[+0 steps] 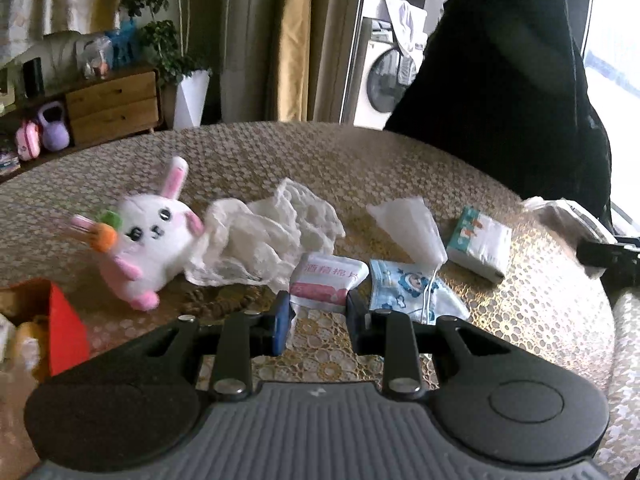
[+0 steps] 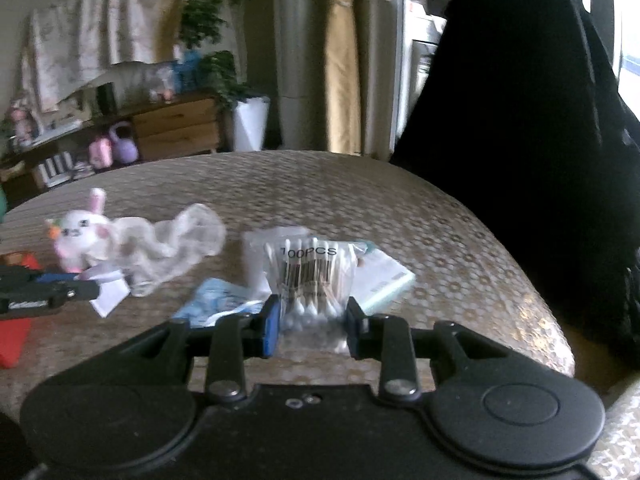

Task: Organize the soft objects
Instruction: 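Carry the pink-print packet with the left tool while the right tool carries the swab bag to the red box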

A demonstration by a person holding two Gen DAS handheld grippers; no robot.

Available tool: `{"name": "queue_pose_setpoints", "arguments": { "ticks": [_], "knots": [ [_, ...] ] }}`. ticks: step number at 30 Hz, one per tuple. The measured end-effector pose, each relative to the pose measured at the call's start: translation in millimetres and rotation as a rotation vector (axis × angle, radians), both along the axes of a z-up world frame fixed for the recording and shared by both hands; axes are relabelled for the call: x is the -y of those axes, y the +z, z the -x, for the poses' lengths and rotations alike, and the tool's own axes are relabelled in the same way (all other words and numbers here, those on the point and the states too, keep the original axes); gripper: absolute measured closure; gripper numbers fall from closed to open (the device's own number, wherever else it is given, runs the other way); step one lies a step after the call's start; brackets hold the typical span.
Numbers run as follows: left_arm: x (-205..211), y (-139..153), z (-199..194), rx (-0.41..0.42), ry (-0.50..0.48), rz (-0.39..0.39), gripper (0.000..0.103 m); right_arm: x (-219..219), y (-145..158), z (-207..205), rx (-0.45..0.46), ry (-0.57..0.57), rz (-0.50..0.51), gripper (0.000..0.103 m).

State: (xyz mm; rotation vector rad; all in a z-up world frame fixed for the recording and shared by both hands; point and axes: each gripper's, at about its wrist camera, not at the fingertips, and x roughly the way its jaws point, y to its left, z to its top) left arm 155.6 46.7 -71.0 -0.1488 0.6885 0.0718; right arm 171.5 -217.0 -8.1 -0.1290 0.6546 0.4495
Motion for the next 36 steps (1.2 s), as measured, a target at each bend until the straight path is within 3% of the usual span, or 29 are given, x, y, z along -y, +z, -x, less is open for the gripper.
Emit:
{"name": "queue_pose_setpoints", "arguments": {
  "ticks": [20,36],
  "knots": [
    [-51,55,87,0.071,0.083,0.015,0.075,-105,43,89,0.064,0.258,-0.003,0.072],
    [-133,64,151,0.064,0.201,-0.002,0.075,-196,54,120,0.064,0.415,-0.021,0.071]
  ]
}}
